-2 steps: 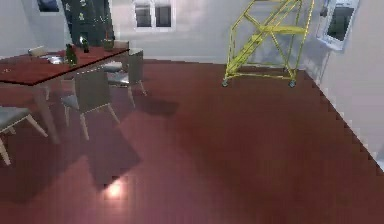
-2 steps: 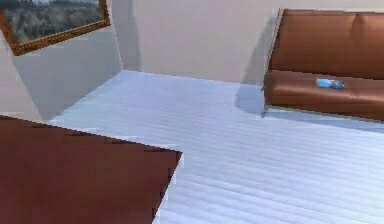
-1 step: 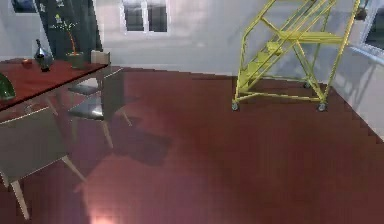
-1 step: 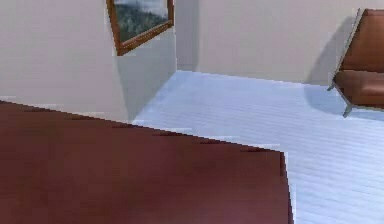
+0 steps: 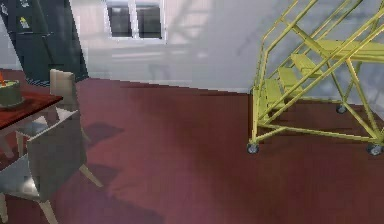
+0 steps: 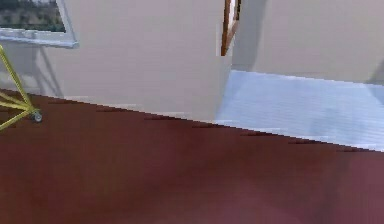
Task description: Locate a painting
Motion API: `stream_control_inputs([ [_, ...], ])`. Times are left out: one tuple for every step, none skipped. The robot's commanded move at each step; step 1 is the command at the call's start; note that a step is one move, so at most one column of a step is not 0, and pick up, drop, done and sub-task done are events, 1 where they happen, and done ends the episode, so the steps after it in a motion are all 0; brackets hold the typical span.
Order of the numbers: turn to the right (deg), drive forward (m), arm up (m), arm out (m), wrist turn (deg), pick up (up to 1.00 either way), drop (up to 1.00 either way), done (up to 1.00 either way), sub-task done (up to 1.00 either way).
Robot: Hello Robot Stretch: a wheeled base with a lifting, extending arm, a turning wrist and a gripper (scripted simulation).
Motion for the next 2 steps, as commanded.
stream_control_inputs([
  [-3.0,0.0,0.0,0.0,0.0,0.0,0.0,0.0,0.0],
  [0.0,1.0,0.0,0.0,0.0,0.0,0.0,0.0,0.0],
])
